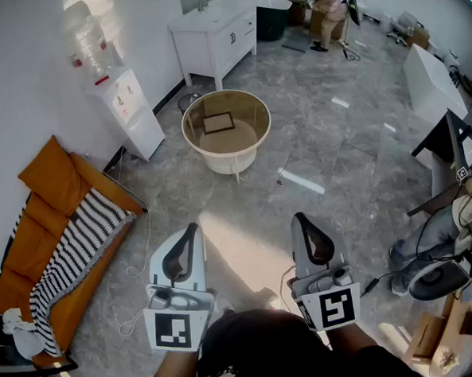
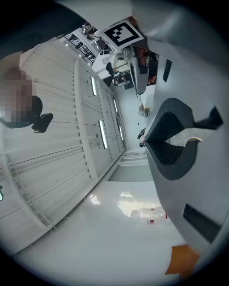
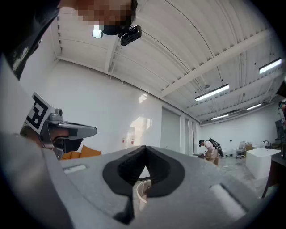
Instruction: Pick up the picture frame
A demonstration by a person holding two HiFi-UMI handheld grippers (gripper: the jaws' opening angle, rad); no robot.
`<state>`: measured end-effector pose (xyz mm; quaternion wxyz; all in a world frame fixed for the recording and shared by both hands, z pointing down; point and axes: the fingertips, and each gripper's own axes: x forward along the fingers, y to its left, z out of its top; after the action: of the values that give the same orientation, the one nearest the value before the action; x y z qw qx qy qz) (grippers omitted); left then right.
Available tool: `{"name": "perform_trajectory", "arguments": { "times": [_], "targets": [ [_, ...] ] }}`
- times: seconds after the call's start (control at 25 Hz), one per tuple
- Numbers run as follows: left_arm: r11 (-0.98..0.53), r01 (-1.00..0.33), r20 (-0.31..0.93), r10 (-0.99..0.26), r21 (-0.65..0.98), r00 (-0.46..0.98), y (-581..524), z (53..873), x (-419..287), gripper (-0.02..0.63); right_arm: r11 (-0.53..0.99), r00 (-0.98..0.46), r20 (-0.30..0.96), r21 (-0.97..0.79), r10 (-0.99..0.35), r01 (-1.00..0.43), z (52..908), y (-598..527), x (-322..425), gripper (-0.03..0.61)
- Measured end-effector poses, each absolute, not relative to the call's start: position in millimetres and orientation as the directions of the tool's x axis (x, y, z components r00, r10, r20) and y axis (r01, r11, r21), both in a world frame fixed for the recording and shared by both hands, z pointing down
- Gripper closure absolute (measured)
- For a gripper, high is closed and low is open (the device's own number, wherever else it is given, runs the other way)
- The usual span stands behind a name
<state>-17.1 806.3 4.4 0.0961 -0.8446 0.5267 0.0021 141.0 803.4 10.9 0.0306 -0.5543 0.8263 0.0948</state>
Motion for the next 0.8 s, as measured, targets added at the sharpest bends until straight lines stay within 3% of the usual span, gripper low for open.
{"name": "perform_trajectory", "arguments": {
  "times": [0.4, 0.8],
  "targets": [
    [-0.429, -0.889, -0.106, -0.888, -0.158, 0.447, 813.5, 6.4, 4.2, 0.6, 0.393, -0.416, -0.177, 0.153, -0.892, -0.907, 12.9, 814.2, 147.9, 0.584],
    [-0.471, -0.873, 0.006, -0.88, -0.126, 0.474, 841.4, 55.8, 73.4, 0.6, 0.442, -0.459, -0.122, 0.139, -0.88, -0.886, 51.7, 826.8, 208.6, 0.583]
  ]
}}
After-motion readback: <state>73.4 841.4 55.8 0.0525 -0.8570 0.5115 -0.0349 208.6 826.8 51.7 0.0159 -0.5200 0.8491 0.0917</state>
